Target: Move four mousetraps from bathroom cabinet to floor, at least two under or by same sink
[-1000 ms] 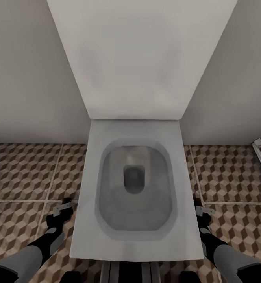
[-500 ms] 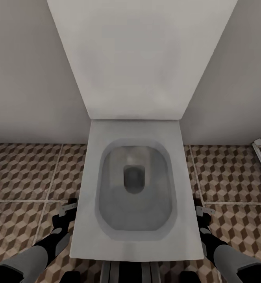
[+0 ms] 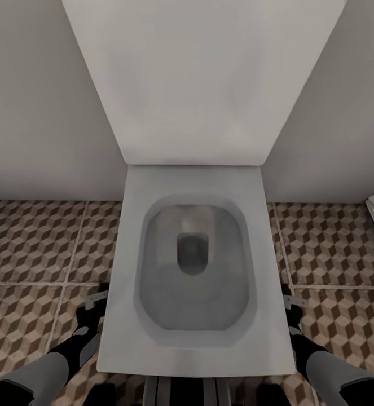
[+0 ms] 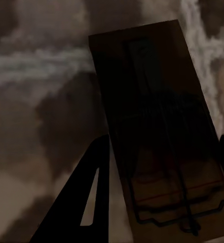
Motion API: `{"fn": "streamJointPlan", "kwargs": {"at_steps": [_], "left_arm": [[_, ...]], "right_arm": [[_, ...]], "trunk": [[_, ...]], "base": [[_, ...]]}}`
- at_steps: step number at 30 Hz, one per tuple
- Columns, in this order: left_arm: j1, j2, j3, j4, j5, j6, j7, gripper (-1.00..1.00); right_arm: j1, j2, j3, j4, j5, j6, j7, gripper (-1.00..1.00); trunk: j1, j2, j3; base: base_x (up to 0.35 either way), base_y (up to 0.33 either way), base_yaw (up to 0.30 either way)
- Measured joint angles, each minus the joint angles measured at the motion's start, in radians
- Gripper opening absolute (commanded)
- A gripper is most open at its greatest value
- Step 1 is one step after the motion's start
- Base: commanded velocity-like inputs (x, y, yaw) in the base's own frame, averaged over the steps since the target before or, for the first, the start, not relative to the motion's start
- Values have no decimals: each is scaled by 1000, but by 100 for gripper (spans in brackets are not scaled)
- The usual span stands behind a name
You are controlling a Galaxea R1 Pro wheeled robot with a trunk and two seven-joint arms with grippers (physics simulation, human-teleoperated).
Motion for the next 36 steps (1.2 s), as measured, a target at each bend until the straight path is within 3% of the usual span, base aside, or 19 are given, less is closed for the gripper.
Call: {"fn": "streamJointPlan", "kwargs": {"at_steps": [3, 36], "left_arm": [[1, 0, -17, 0, -3, -42, -6, -100], [1, 0, -19, 0, -3, -42, -5, -100]], "right_arm": [[0, 0, -1, 1, -3, -39, 0, -100], [0, 0, -2, 1, -4, -39, 1, -100]], "trunk": [[1, -1, -12], [1, -1, -12]], "base": [[0, 0, 0], [0, 0, 0]]}}
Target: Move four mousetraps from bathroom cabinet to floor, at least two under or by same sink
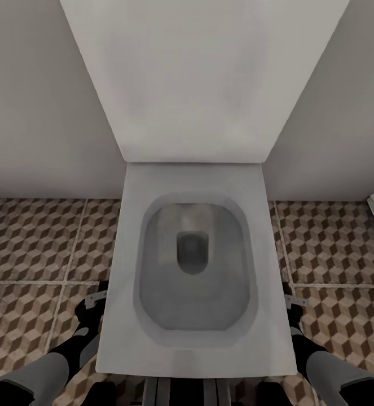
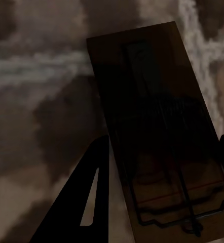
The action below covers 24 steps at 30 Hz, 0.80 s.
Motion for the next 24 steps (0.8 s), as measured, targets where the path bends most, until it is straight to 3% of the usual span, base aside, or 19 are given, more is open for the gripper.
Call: {"fn": "streamJointPlan", "kwargs": {"at_steps": [6, 7, 8, 24], "left_arm": [[0, 0, 0, 0, 0, 0, 0, -100], [0, 0, 0, 0, 0, 0, 0, -100], [0, 0, -1, 0, -1, -1, -1, -100], [0, 1, -2, 0, -2, -1, -1, -100]], "right_arm": [[0, 0, 1, 0, 0, 0, 0, -100], [0, -1, 1, 0, 0, 1, 0, 100], [0, -1, 12, 2, -10, 40, 3, 100], [1, -1, 11, 3, -11, 41, 3, 100]], "trunk": [[0, 0, 0], [0, 0, 0], [0, 0, 0], [0, 0, 0]], "base": [[0, 0, 0], [0, 0, 0], [0, 0, 0], [0, 0, 0]]}}
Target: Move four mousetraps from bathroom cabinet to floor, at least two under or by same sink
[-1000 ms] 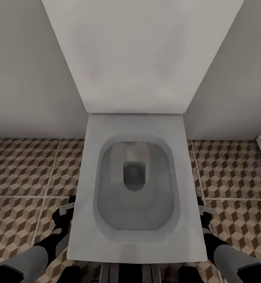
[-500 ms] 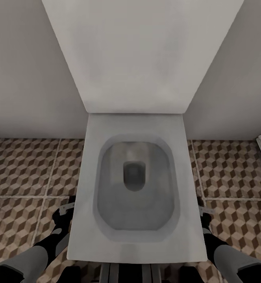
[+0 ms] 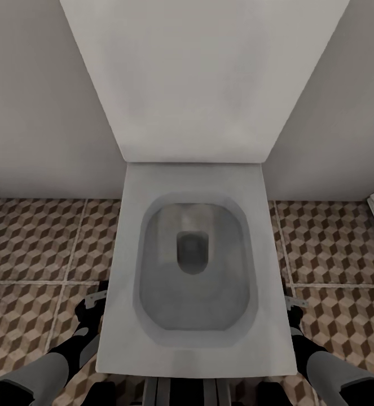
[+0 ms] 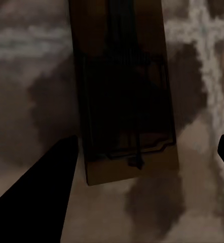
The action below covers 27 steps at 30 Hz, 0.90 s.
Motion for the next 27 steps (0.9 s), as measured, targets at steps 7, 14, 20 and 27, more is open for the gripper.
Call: {"fn": "streamJointPlan", "kwargs": {"at_steps": [7, 14, 20, 27], "left_arm": [[0, 0, 0, 0, -1, 0, 0, -100], [0, 0, 0, 0, -2, 0, 0, -100], [0, 1, -2, 0, -5, 0, 2, -100], [0, 1, -3, 0, -6, 0, 2, -100]], "right_arm": [[0, -1, 2, 0, -1, 0, 1, 100], [0, -1, 2, 0, -1, 0, 1, 100], [0, -1, 2, 0, 0, 0, 1, 100], [0, -1, 2, 0, 0, 0, 1, 100]], "trunk": [[0, 0, 0], [0, 0, 0], [0, 0, 0], [0, 0, 0]], "base": [[0, 0, 0], [0, 0, 0], [0, 0, 0], [0, 0, 0]]}}
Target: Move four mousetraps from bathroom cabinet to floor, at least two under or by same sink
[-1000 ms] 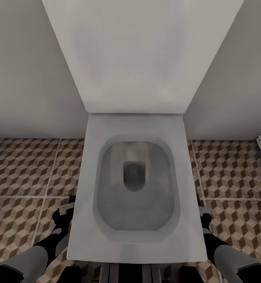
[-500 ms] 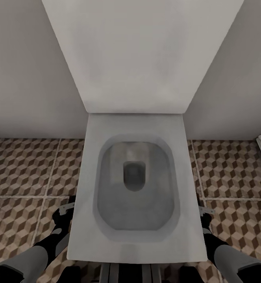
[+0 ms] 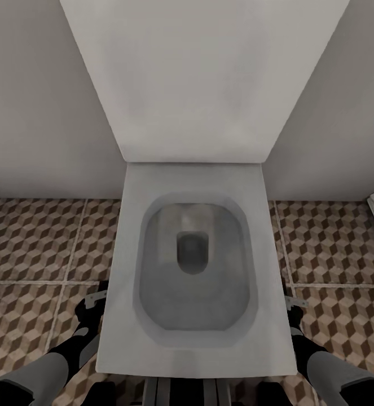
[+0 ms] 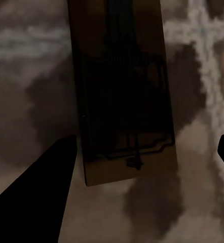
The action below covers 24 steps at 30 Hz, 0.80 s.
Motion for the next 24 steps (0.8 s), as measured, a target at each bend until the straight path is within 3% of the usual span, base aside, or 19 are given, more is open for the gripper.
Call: {"fn": "streamJointPlan", "kwargs": {"at_steps": [13, 14, 15, 24], "left_arm": [[0, 1, -4, 0, 3, -1, 0, -100], [0, 1, -5, 0, 4, -1, 0, 100], [0, 1, -20, -1, -8, -2, 26, 100], [0, 1, -21, 0, -8, -4, 27, 100]], "right_arm": [[0, 0, 0, 0, 0, 0, 0, 100], [0, 0, 0, 1, 0, -1, 0, 100], [0, -1, 0, 1, 0, -1, 0, 100], [0, -1, 2, 1, 1, -1, 1, 100]], "trunk": [[0, 0, 0], [0, 0, 0], [0, 0, 0], [0, 0, 0]], "base": [[0, 0, 0], [0, 0, 0], [0, 0, 0], [0, 0, 0]]}}
